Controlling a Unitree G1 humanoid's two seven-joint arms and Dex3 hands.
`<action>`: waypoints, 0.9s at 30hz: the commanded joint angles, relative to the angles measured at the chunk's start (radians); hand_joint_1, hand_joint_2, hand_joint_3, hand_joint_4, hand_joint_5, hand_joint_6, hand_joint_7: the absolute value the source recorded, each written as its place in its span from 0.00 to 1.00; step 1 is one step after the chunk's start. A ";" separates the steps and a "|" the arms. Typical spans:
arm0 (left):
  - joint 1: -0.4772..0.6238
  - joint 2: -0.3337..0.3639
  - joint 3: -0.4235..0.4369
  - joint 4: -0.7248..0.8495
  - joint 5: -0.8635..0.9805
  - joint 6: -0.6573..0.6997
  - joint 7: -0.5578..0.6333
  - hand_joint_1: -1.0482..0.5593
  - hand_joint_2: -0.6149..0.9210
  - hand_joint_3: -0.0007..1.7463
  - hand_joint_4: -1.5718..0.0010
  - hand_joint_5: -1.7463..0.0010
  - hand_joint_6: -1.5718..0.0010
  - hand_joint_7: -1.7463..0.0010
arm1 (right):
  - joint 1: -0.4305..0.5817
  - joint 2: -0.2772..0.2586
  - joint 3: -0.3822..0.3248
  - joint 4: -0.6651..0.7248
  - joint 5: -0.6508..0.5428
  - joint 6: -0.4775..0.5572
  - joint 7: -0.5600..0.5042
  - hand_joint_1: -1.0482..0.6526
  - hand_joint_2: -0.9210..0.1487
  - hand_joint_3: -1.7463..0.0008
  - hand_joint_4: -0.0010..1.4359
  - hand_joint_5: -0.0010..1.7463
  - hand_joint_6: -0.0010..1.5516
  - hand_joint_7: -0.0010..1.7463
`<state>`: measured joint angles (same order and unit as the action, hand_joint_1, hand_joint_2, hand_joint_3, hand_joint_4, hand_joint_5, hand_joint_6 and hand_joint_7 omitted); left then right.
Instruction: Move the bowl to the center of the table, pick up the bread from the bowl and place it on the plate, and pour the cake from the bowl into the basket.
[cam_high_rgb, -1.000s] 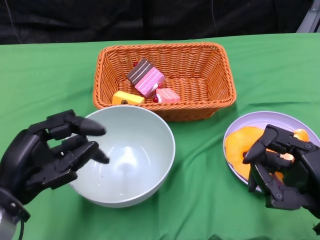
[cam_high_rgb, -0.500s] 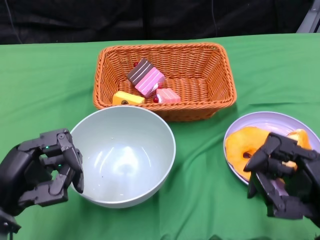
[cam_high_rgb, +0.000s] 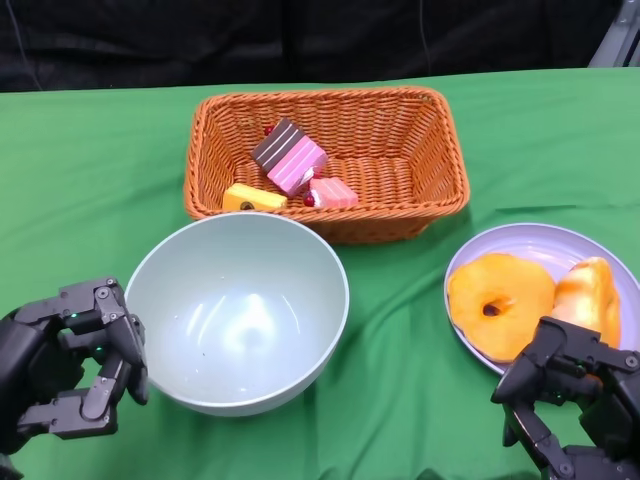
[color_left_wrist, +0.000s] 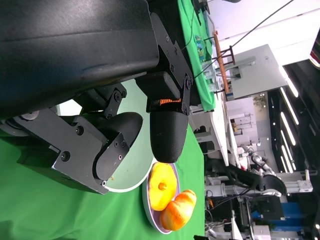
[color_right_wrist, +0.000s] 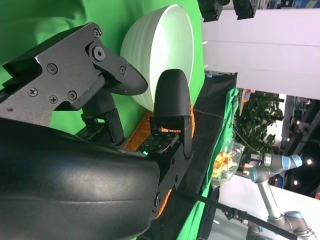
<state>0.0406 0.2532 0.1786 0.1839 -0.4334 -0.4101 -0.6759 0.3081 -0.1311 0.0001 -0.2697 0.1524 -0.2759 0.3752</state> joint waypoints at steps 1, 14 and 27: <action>0.035 0.004 0.020 -0.029 0.004 -0.009 0.011 0.66 0.71 0.80 0.48 0.00 0.53 0.13 | 0.011 -0.023 -0.007 -0.031 0.003 0.003 -0.003 0.60 0.35 0.38 0.52 0.95 0.43 0.79; -0.007 0.007 0.025 0.019 0.030 -0.013 0.008 0.67 0.71 0.78 0.48 0.00 0.53 0.13 | -0.020 -0.030 -0.003 -0.001 -0.013 0.006 -0.008 0.59 0.39 0.38 0.52 0.95 0.44 0.78; -0.103 0.029 0.027 0.180 0.087 -0.124 -0.015 0.64 0.71 0.75 0.47 0.00 0.53 0.13 | -0.051 -0.040 -0.008 -0.005 -0.030 0.045 -0.046 0.58 0.38 0.39 0.51 0.93 0.44 0.78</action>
<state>-0.0558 0.2613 0.1959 0.3510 -0.3514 -0.5205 -0.6848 0.2503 -0.1599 -0.0025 -0.2630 0.1231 -0.2399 0.3357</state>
